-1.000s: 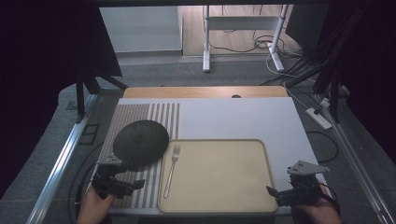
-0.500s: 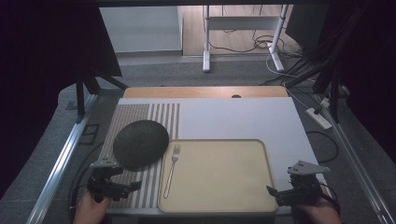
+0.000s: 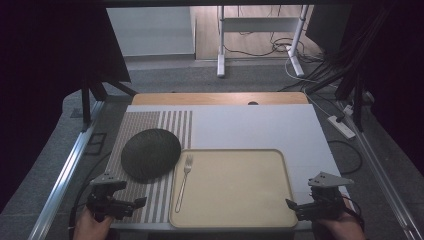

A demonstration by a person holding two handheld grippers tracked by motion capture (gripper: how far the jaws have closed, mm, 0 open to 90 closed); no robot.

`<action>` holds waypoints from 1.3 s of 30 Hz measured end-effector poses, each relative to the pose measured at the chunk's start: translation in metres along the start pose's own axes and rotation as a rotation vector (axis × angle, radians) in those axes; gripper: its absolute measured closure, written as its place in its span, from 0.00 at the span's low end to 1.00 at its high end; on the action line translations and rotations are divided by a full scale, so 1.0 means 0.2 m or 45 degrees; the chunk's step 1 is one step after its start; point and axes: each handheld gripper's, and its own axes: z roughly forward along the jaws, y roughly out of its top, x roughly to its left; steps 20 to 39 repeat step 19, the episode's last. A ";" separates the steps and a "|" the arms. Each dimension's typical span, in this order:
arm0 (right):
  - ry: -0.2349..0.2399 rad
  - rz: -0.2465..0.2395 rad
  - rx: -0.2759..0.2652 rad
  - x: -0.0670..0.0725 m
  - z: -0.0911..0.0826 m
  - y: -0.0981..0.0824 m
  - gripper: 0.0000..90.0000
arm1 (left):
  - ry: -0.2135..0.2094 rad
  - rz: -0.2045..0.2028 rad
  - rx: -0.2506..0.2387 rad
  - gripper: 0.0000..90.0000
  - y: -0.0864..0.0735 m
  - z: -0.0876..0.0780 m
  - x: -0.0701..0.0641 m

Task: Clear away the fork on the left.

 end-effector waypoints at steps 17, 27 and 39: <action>-0.010 -0.014 -0.005 0.01 0.00 0.00 0.00 | 0.038 -0.004 0.036 0.00 -0.03 -0.03 -0.01; -0.009 -0.019 -0.002 0.01 0.00 0.00 0.00 | 0.035 -0.006 0.043 0.00 -0.03 -0.02 -0.01; -0.009 -0.019 -0.002 0.01 0.00 0.00 0.00 | 0.035 -0.006 0.043 0.00 -0.03 -0.02 -0.01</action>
